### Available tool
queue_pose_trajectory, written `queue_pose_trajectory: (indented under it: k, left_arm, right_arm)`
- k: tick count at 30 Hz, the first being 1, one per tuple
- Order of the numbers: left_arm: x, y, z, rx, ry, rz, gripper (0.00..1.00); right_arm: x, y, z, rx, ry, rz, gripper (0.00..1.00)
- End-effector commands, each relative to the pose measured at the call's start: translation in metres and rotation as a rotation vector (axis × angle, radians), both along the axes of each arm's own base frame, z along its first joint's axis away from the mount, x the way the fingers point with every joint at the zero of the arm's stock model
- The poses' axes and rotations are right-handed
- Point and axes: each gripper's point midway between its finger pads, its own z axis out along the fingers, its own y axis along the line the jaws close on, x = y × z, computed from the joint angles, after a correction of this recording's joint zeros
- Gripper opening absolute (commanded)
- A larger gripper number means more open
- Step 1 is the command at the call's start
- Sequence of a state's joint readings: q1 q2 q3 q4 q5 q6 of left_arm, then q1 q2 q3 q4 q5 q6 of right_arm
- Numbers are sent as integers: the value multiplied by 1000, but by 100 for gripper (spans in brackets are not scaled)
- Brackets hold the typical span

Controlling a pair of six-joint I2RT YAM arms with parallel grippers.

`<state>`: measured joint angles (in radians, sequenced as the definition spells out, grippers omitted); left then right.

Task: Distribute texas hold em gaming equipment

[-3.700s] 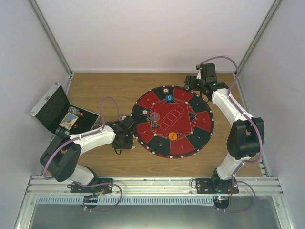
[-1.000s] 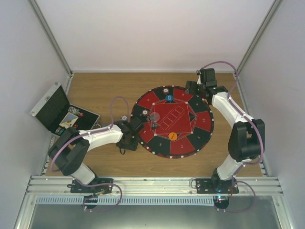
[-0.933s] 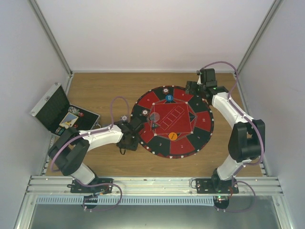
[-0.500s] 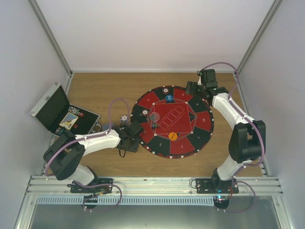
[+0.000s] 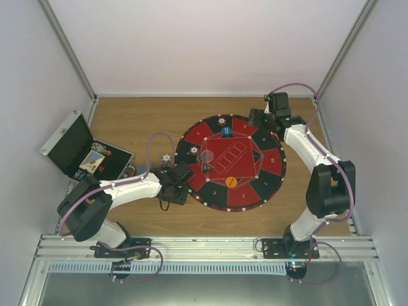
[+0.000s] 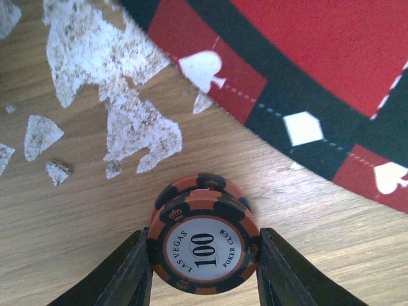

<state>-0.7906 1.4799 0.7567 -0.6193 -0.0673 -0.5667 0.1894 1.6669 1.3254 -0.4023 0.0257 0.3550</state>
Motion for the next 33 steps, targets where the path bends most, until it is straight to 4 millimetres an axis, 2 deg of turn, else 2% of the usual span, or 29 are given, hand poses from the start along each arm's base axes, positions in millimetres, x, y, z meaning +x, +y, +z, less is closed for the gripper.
queue_pose_trajectory:
  k: [1,8,11,15,18,25,33]
  left_arm:
    - [9,-16,15,-34,-24,-27,28]
    - [16,-24,21,-47,-38,-52,28]
    - [21,-35,23,-70,-47,-92,28]
    - [37,-62,31,-112,-77,-201,28]
    - [40,-84,32,-134,-79,-294,29]
    - [31,-131,32,-174,-83,-498,29]
    - [20,-172,23,-183,-77,-649,28]
  right_arm:
    - [3,-7,17,1,-44,-29,93]
    - [3,-9,17,-3,-46,-33,93]
    - [3,-9,16,-6,-44,-33,93]
    - [4,-9,18,-9,-50,-34,93]
    - [2,-12,20,-17,-55,-42,93]
    - [-2,-19,25,-45,-68,-64,93]
    - [-7,-24,27,-61,-77,-79,93]
